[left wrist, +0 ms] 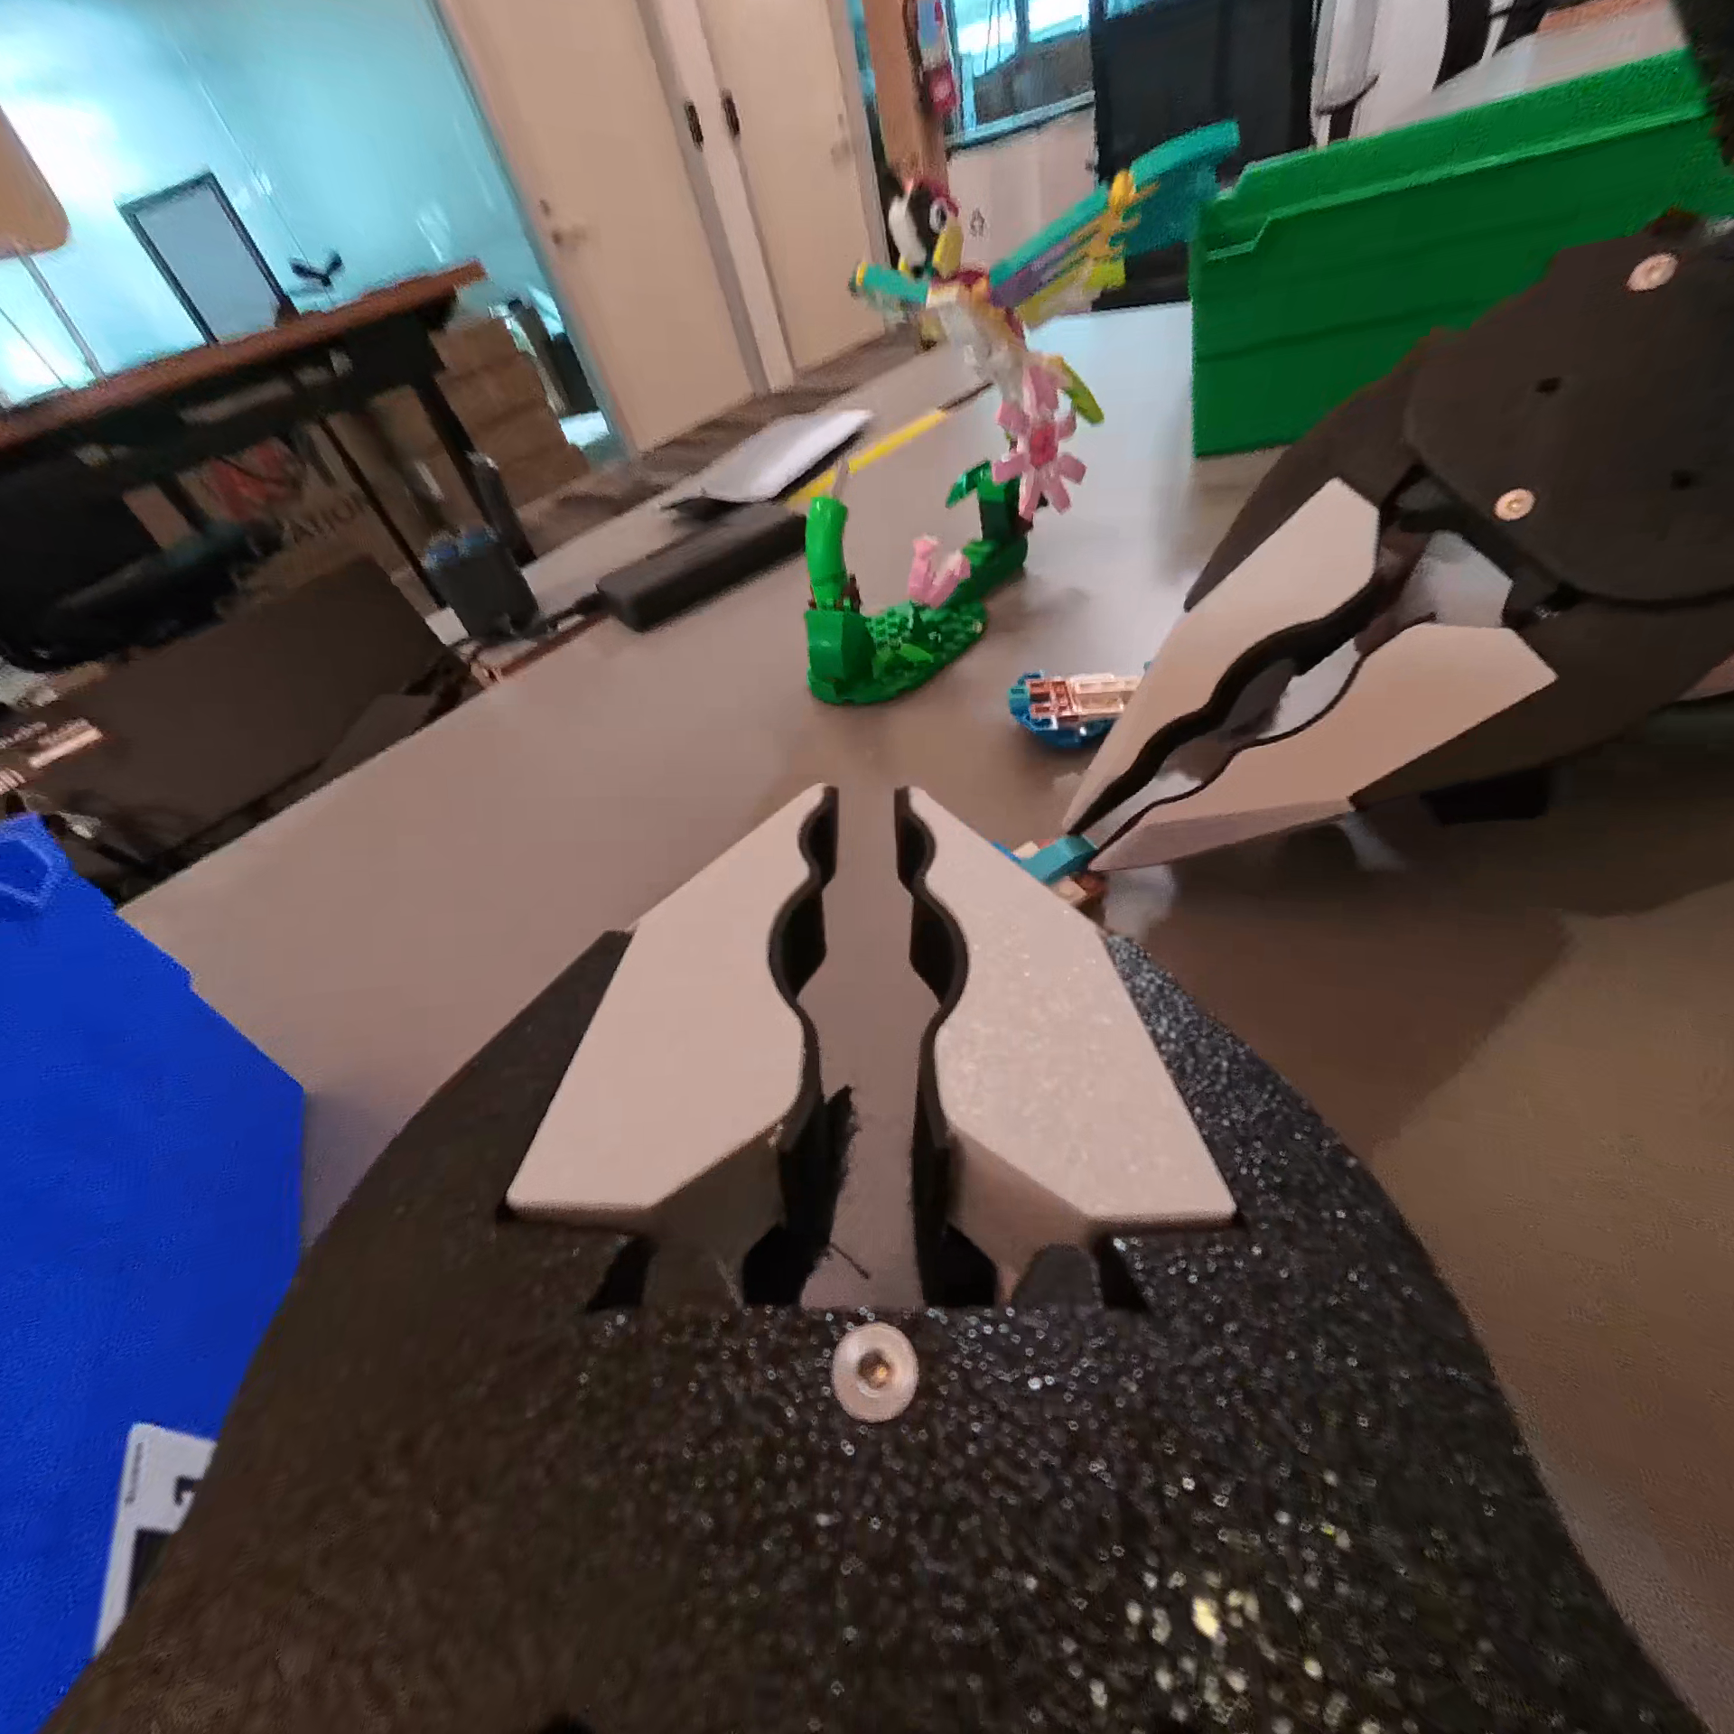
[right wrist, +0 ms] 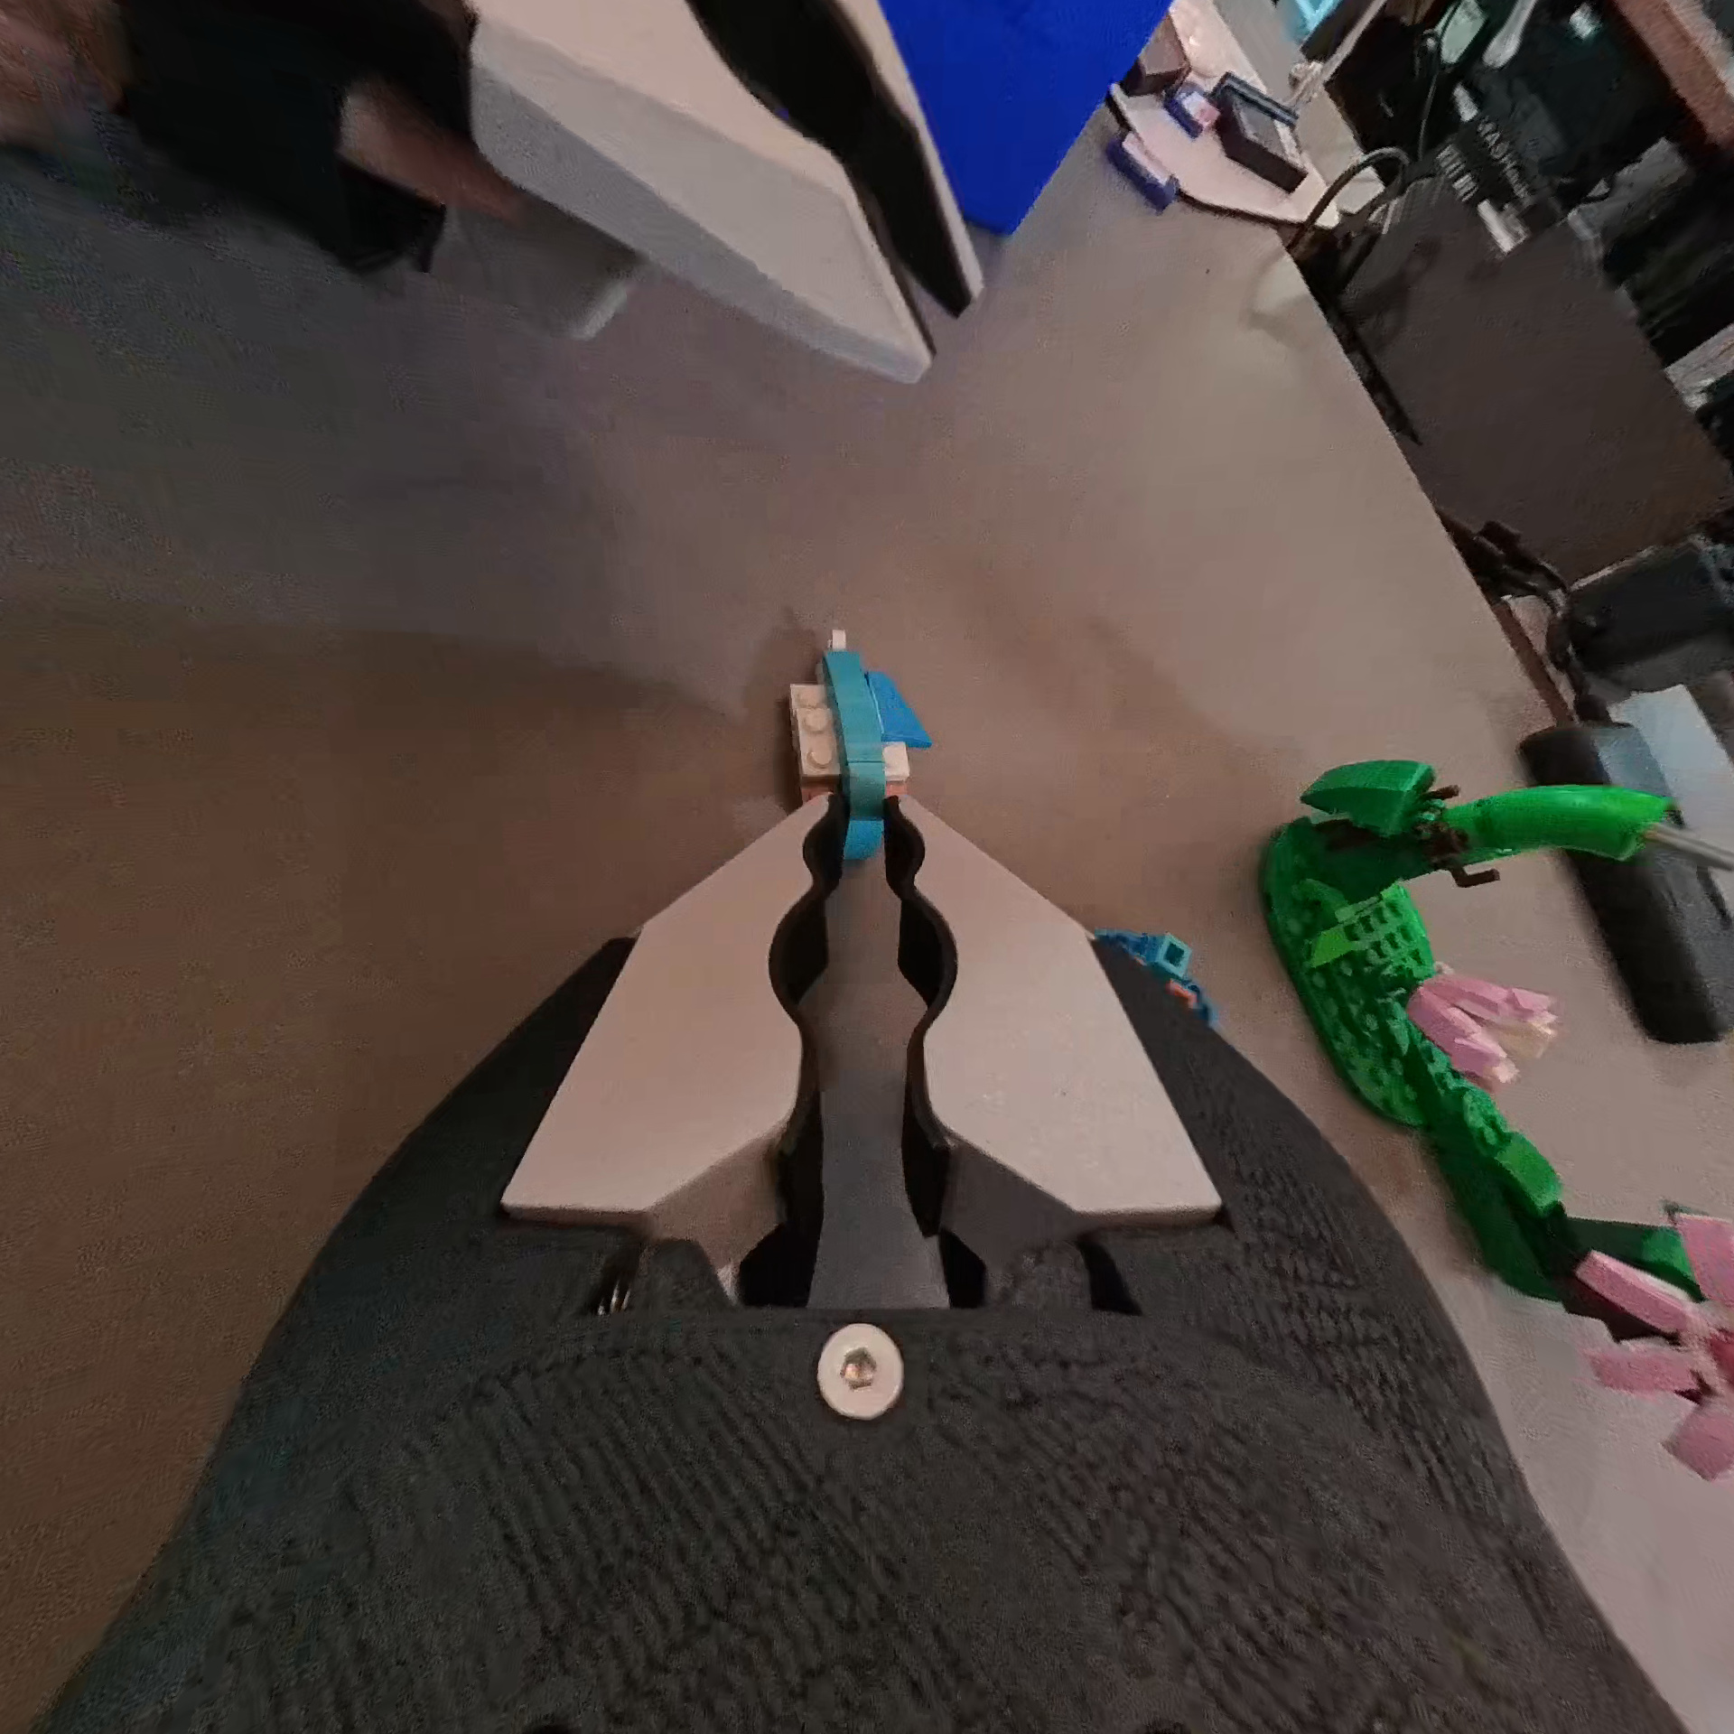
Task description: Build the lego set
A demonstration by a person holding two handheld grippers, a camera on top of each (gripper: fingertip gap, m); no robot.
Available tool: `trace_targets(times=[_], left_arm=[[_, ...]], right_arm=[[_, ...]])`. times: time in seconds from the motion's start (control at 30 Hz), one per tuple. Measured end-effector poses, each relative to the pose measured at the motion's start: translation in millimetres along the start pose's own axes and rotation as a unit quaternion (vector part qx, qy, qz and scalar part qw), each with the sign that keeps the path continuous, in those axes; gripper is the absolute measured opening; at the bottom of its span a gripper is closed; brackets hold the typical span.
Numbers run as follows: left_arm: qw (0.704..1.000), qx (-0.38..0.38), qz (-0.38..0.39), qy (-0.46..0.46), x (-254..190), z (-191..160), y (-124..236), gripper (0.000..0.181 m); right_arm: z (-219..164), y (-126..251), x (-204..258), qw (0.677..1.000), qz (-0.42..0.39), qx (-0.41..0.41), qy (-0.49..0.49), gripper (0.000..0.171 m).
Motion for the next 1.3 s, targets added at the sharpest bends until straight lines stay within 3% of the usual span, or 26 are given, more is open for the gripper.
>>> trace_targets(times=[0.03,0.17,0.33,0.43,0.57,0.7,0.8,0.9,0.97,1.1,1.17,1.3], left_arm=[[1.000,-0.010,-0.004,-0.001,0,0,1,0.008],[0.998,-0.050,-0.026,0.021,-1,4,5,0.023],[0.958,-0.085,-0.180,0.206,-6,12,3,0.054],[0.927,-0.087,-0.260,0.257,-13,14,0,0.028],[0.911,-0.122,-0.288,0.267,-18,20,3,0.008],[0.954,-0.118,-0.212,0.176,-19,21,4,0.006],[0.991,-0.059,-0.118,-0.003,-20,16,6,0.005],[0.984,-0.015,-0.080,-0.161,-32,7,4,0.005],[0.979,-0.008,-0.085,-0.187,-38,5,1,0.005],[0.973,-0.006,-0.087,-0.212,-40,2,1,0.005],[0.971,-0.001,-0.092,-0.218,-42,0,0,0.006],[0.974,-0.012,-0.081,-0.213,-44,1,0,0.007]], right_arm=[[0,3,-1,1.000,-0.020,-0.005,0.023,0.006],[7,22,0,0.975,-0.128,-0.072,0.166,0.006],[25,44,21,0.898,-0.226,-0.190,0.326,0.005],[30,51,27,0.879,-0.243,-0.227,0.342,0.005],[30,53,27,0.871,-0.254,-0.229,0.352,0.005],[28,55,24,0.895,-0.197,-0.253,0.309,0.015],[27,57,15,0.928,-0.123,-0.279,0.215,0.026],[21,50,12,0.940,-0.106,-0.242,0.218,0.022],[18,44,17,0.943,-0.087,-0.212,0.242,0.015],[14,35,22,0.945,-0.067,-0.167,0.274,0.017],[13,34,23,0.943,-0.069,-0.163,0.280,0.005],[13,39,20,0.945,-0.063,-0.167,0.275,0.004]])
Point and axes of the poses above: each gripper's, where its closed fingertips meet, y back along the fingers, z out of its top, x = y × z across the jaws, the point moved 9 cm from there along y, back along the fingers, and after that the axes turned 7 degrees about z, right-handed, at the moved point
